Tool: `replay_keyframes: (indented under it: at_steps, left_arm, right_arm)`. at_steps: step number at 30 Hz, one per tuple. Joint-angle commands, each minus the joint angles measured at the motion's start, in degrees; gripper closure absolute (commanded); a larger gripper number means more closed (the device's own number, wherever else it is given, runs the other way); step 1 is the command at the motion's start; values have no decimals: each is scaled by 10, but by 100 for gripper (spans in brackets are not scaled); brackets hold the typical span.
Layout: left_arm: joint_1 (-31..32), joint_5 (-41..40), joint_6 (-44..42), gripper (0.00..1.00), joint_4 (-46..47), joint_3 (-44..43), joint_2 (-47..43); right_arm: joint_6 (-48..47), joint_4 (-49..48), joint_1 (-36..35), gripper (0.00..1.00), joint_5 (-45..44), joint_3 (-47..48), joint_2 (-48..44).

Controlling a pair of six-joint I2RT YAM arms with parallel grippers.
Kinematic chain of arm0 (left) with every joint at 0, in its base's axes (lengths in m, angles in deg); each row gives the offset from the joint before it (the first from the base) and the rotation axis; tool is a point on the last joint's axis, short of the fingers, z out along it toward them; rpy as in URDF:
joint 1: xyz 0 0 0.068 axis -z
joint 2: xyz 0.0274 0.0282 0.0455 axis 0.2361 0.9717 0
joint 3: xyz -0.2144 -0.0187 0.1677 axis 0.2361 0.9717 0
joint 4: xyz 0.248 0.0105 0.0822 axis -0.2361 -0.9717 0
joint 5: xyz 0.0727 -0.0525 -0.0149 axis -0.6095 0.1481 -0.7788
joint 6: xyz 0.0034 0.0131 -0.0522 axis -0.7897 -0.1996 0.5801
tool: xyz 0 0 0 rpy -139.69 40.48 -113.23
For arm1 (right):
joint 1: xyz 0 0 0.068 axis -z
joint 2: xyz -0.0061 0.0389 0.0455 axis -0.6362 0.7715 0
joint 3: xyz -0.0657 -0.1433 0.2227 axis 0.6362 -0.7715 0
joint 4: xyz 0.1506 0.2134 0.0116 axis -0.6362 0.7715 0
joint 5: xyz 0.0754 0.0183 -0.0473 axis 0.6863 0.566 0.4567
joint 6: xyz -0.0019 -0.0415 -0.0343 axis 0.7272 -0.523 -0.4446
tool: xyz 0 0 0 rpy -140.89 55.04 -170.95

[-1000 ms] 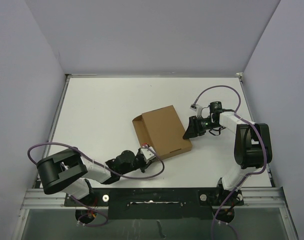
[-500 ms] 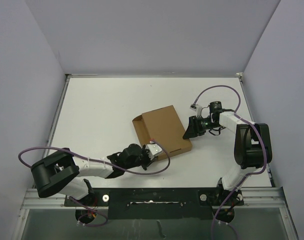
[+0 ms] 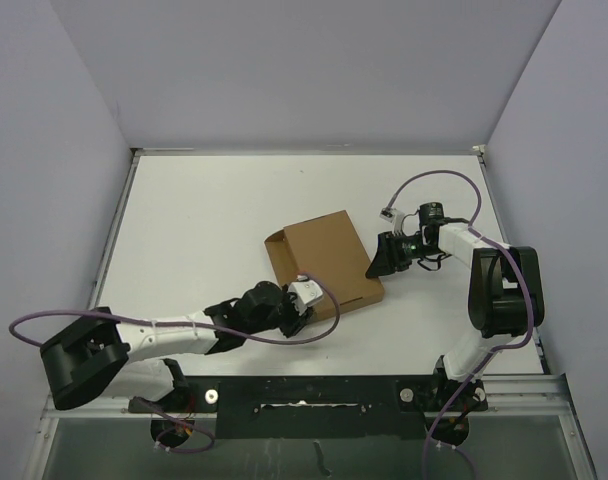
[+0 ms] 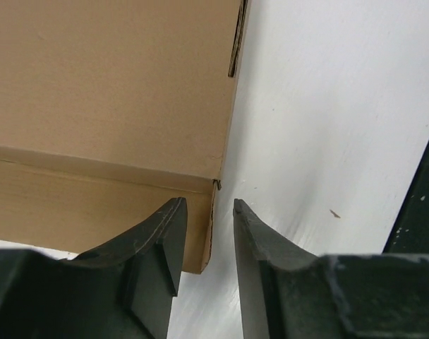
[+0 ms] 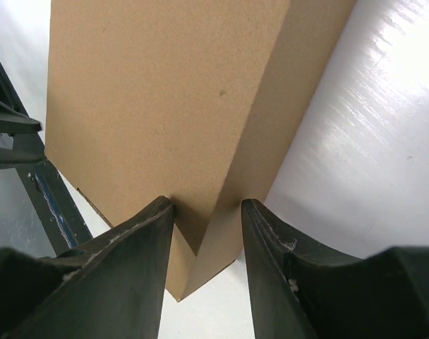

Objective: Fold the paper box

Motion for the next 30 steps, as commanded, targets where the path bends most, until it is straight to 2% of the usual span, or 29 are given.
replay_keyframes:
  at_steps: [1, 6, 9, 12, 15, 21, 24, 30]
  left_arm:
    - [-4, -18, 30, 66, -44, -22, -78]
    - [-6, -50, 90, 52, -93, -23, -144]
    - [-27, -57, 162, 42, -138, -27, -177]
    - [-82, -46, 272, 29, -191, -29, -203]
    - [-172, 14, 383, 17, -216, -16, -226]
    - [-317, 157, 503, 12, -101, 66, -217]
    - [-336, 172, 514, 7, -48, 79, -176]
    - [-338, 170, 533, 4, 93, 77, -63]
  right_arm:
    - [-34, -11, -3, 58, -86, 3, 20]
    - [-35, -10, -3, 58, -86, 4, 21]
    - [-35, -10, -3, 58, -86, 4, 21]
    - [-36, -10, -4, 58, -86, 3, 21]
    - [-36, -9, -3, 58, -86, 4, 22]
    - [-36, -10, -4, 58, -86, 4, 21]
    - [-36, -10, -3, 58, -85, 4, 24]
    - [-37, -9, -3, 58, -84, 6, 25]
